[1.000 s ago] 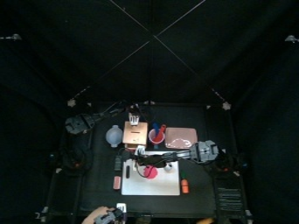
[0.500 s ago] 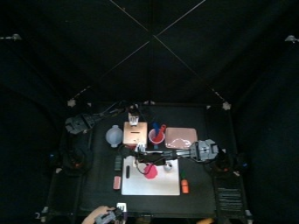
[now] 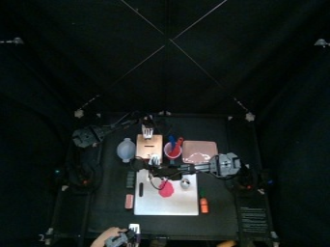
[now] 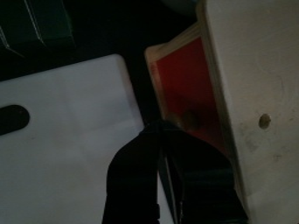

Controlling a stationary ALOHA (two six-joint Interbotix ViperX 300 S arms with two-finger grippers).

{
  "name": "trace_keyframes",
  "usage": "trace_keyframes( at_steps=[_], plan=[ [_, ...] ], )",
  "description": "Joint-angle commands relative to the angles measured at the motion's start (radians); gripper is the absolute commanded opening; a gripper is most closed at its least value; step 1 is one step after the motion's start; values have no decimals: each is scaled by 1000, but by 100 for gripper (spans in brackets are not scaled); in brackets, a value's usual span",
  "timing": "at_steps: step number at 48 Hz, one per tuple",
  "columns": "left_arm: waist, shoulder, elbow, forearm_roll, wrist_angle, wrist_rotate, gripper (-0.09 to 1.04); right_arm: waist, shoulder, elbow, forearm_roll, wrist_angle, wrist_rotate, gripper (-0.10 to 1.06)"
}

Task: Get the cutter from the drawer then cut the dough then place the extra dough in the bowl
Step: Cut the dough

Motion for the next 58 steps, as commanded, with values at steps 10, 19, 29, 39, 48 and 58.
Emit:
trace_keyframes(
  at_steps=[10, 19, 29, 39, 48, 58],
  plan=[
    [-3, -14, -20, -2, 0, 0, 30, -23, -28, -23, -9, -11, 2, 13],
    [2, -20, -26, -3, -20, -11, 30, -11, -41, -32, 34, -23, 6, 13],
    [5, -48, -58, -3, -58, -38, 30, 57, -75, -40, 109, -38, 3, 13],
    [32, -87, -101, -6, -72, -83, 30, 137, -140, -31, 164, -40, 12, 13],
    [31, -149, -84, -46, -101, -115, 30, 195, -225, 40, 167, -26, 18, 13],
    [5, -213, -14, -106, -178, -118, 30, 206, -374, 213, 146, -32, 97, 13]
  ],
)
